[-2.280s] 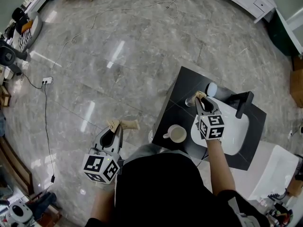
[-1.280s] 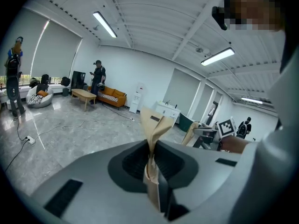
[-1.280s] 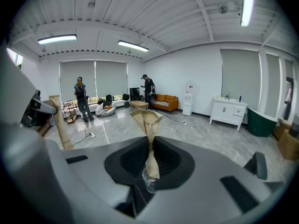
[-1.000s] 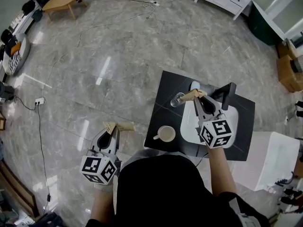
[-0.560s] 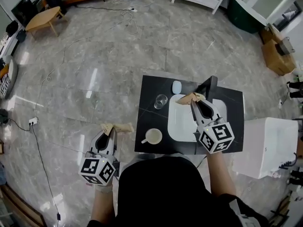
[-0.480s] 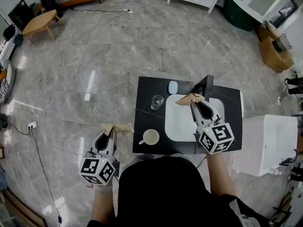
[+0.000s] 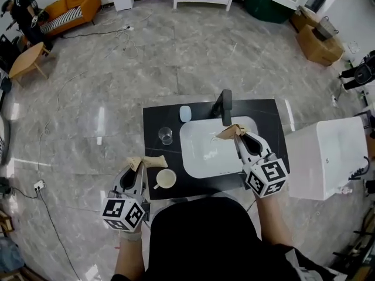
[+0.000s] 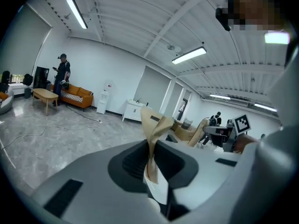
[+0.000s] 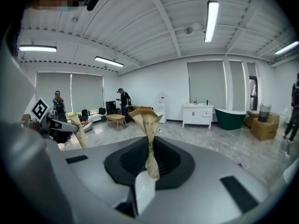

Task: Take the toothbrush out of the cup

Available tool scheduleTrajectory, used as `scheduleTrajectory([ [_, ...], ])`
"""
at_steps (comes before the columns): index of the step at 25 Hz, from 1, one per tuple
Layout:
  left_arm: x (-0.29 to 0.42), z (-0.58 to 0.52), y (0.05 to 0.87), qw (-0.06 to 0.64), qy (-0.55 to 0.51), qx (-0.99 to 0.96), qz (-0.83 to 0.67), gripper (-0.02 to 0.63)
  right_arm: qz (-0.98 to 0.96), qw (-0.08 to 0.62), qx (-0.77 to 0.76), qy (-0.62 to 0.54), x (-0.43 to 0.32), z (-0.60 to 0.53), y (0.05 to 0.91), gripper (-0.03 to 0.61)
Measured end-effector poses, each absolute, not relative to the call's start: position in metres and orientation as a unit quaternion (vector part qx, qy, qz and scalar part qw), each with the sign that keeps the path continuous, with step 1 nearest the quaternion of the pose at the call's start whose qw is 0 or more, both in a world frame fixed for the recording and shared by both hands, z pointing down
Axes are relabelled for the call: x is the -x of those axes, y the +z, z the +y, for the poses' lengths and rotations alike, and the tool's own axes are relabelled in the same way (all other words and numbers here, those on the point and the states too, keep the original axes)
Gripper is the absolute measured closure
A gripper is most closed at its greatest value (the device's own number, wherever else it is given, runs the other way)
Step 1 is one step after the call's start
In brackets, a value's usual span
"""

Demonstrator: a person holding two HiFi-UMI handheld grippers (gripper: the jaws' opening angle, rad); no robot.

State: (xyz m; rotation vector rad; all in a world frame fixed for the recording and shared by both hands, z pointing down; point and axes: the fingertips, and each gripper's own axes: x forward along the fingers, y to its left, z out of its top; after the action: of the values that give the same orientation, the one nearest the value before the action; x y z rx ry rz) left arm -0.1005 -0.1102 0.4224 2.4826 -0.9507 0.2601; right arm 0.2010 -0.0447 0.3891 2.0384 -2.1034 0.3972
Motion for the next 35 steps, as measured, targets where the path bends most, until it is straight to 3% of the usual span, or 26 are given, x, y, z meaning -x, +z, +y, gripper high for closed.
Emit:
scheduleTrajectory([
  [18, -0.037, -0.08, 0.42, 0.21, 0.117, -0.935, -0.26, 0.565, -0.656, 0.085, -0.731, 0.17, -0.288, 0.051, 0.419, 0.528],
  [35, -0.084, -0.066, 0.418, 0.172, 0.146, -0.944, -0.241, 0.565, -0.658, 0.081, -0.727, 0.178, -0.313, 0.059, 0.433, 0.528],
])
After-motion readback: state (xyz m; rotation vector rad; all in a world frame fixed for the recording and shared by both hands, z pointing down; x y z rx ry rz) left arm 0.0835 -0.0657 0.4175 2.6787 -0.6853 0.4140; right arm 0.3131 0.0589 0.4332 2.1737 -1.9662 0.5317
